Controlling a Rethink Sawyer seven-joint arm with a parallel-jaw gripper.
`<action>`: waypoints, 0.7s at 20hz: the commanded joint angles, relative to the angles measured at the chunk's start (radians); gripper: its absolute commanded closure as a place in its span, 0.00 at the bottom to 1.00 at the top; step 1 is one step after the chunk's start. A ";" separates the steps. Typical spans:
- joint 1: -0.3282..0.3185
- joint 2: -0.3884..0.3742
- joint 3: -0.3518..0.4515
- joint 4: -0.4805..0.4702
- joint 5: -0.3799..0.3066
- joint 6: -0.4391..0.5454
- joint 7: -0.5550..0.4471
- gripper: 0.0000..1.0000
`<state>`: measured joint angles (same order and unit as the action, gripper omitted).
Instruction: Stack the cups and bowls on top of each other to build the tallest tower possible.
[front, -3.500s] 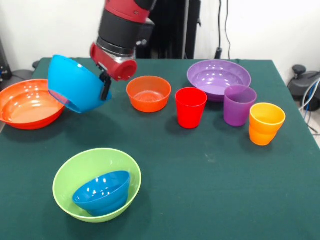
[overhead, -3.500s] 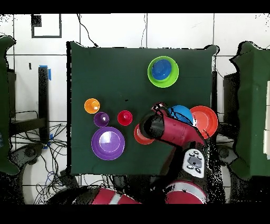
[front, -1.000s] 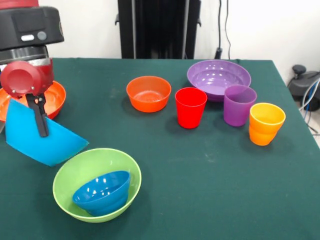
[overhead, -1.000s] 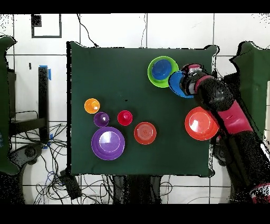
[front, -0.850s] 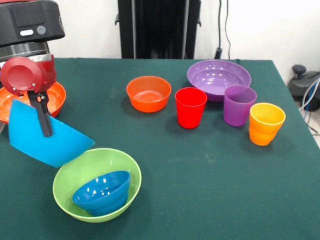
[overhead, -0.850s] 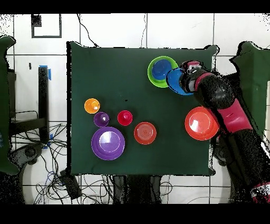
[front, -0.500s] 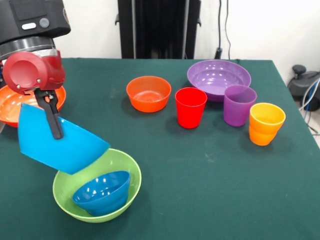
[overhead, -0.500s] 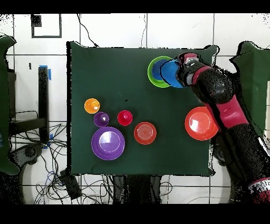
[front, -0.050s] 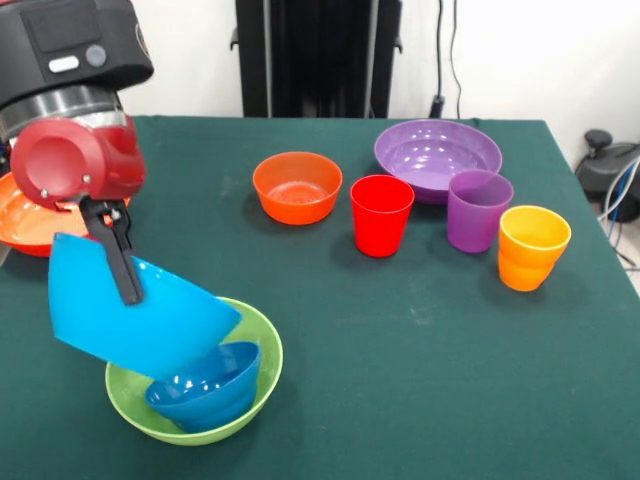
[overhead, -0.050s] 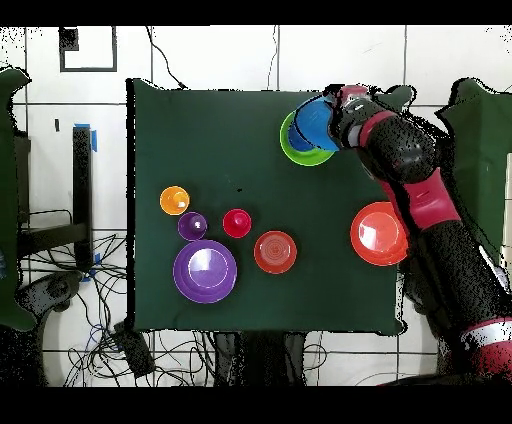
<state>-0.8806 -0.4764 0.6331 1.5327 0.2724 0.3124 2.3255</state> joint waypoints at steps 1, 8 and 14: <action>0.057 0.126 0.006 -0.093 -0.013 0.015 0.006 1.00; 0.042 0.138 0.049 -0.055 -0.034 -0.007 0.000 1.00; 0.028 0.154 0.132 -0.027 -0.001 0.006 0.023 1.00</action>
<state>-0.8701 -0.3488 0.6652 1.4964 0.2721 0.3120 2.3255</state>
